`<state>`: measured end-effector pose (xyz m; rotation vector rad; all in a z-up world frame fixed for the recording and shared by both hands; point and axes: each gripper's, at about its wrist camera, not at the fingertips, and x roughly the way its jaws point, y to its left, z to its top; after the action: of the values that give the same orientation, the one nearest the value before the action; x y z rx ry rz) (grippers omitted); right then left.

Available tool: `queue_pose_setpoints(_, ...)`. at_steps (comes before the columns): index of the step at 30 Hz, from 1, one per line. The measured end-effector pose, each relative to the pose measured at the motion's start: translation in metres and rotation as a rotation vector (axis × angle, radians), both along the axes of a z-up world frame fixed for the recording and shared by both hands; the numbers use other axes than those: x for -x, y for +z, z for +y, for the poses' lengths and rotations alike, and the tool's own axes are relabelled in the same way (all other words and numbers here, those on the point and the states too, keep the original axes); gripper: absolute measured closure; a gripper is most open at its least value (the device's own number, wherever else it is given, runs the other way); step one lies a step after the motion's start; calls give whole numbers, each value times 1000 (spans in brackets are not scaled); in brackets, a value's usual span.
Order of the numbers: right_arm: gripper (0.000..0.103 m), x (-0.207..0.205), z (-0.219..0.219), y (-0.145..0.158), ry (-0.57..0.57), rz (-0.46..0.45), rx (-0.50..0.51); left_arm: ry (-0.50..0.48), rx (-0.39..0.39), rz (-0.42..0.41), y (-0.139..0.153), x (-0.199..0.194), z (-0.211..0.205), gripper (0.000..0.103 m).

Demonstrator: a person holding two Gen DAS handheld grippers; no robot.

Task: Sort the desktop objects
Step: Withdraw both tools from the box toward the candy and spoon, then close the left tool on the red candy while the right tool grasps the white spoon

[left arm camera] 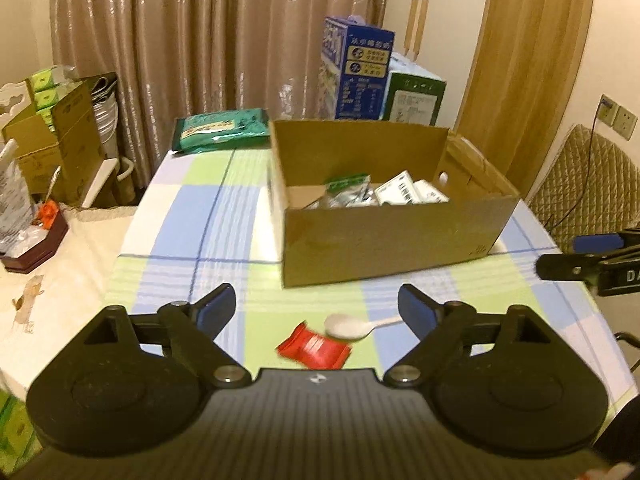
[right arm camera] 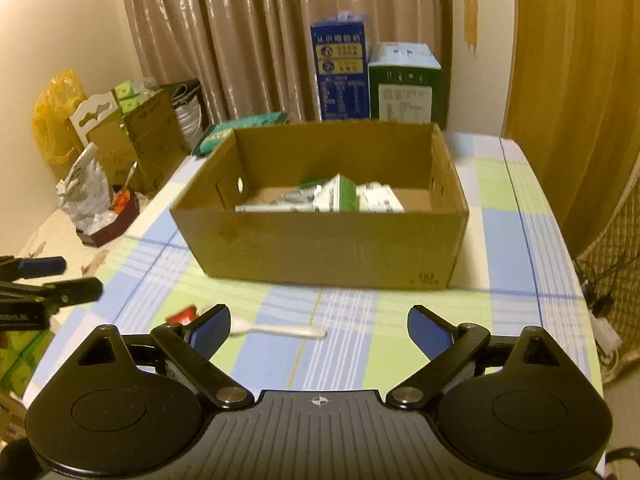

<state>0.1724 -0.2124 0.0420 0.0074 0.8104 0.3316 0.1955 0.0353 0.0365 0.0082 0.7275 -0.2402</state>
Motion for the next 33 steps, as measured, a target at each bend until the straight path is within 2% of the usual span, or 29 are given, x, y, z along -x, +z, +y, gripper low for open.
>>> queue_pose_setpoints(8, 10, 20, 3, -25, 64, 28, 59, -30, -93, 10, -26, 21, 17, 13)
queue_pose_setpoints(14, 10, 17, 17, -38, 167, 14, 116, -113, -138, 37, -48, 19, 13, 13)
queue_pose_setpoints(18, 10, 9, 28, -53, 238, 10, 148, -191, -148, 80, -64, 10, 5, 13)
queue_pose_setpoints(24, 11, -10, 41, -79, 326, 16, 189, -273, -188, 90, -90, -6, -7, 13)
queue_pose_setpoints(27, 11, -21, 50, -91, 406, 8, 233, -317, -212, 94, -103, -18, -13, 13)
queue_pose_setpoints(33, 20, -49, 70, -113, 585, 40, 275, -421, -257, 110, -121, -44, -20, 13)
